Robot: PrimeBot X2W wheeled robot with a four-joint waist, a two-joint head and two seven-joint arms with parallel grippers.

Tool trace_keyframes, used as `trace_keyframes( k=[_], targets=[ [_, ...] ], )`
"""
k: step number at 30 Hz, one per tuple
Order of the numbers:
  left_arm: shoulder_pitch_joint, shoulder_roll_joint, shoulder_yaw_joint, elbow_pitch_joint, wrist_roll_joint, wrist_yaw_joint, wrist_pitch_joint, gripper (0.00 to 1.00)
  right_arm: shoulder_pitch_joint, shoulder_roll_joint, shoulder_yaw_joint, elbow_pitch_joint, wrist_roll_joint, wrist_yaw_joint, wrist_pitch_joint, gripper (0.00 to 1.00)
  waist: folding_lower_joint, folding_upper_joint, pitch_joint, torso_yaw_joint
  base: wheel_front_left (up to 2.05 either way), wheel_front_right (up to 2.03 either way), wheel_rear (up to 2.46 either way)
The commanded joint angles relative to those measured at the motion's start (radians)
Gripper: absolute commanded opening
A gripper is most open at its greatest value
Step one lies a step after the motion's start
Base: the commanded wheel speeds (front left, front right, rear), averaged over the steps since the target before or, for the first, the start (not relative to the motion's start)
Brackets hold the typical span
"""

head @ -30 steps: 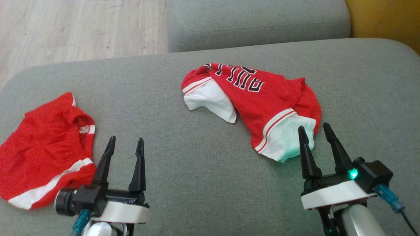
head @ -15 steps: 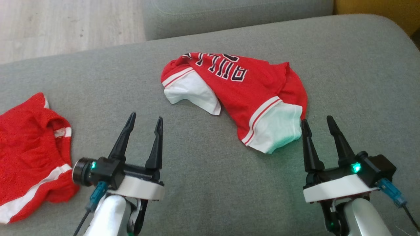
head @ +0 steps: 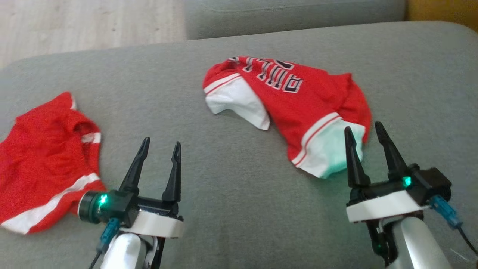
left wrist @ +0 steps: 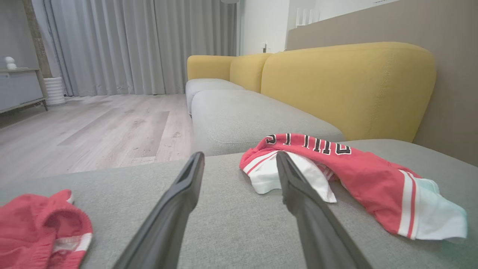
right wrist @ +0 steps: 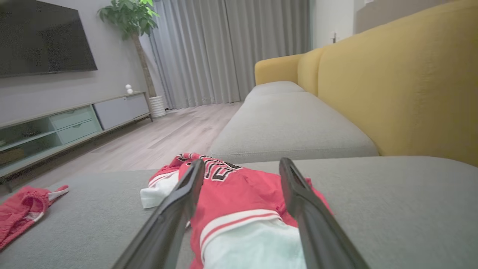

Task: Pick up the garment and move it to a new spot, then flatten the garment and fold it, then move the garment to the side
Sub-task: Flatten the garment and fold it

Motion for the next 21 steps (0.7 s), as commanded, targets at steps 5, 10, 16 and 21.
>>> trace_keyframes(
  k=[5, 10, 16, 21],
  targets=[
    [-0.032, -0.011, 0.020, -0.037, 0.023, -0.018, -0.005, 1.00, -0.128, -0.002, 0.039, 0.076, -0.077, 0.008, -0.011, 1.00, 0.0000, 0.0000, 0.031, 0.115, 0.00, 0.00, 0.00],
    [-0.035, -0.023, 0.014, -0.037, 0.016, -0.024, -0.005, 1.00, -0.241, -0.002, 0.042, 0.269, -0.189, 0.008, 0.001, 1.00, 0.0000, 0.0000, 0.054, 0.181, 0.00, 0.00, 0.00],
    [-0.042, -0.030, 0.006, -0.032, 0.008, -0.029, -0.005, 1.00, -0.352, -0.002, 0.002, 0.468, -0.340, 0.008, 0.030, 1.00, 0.0000, 0.0000, 0.074, 0.229, 0.00, 0.00, 0.00],
    [-0.045, -0.033, 0.002, -0.032, 0.004, -0.029, -0.005, 1.00, -0.398, -0.002, -0.059, 0.556, -0.396, 0.008, 0.025, 1.00, 0.0000, 0.0000, 0.081, 0.249, 0.00, 0.00, 0.00]
  ],
)
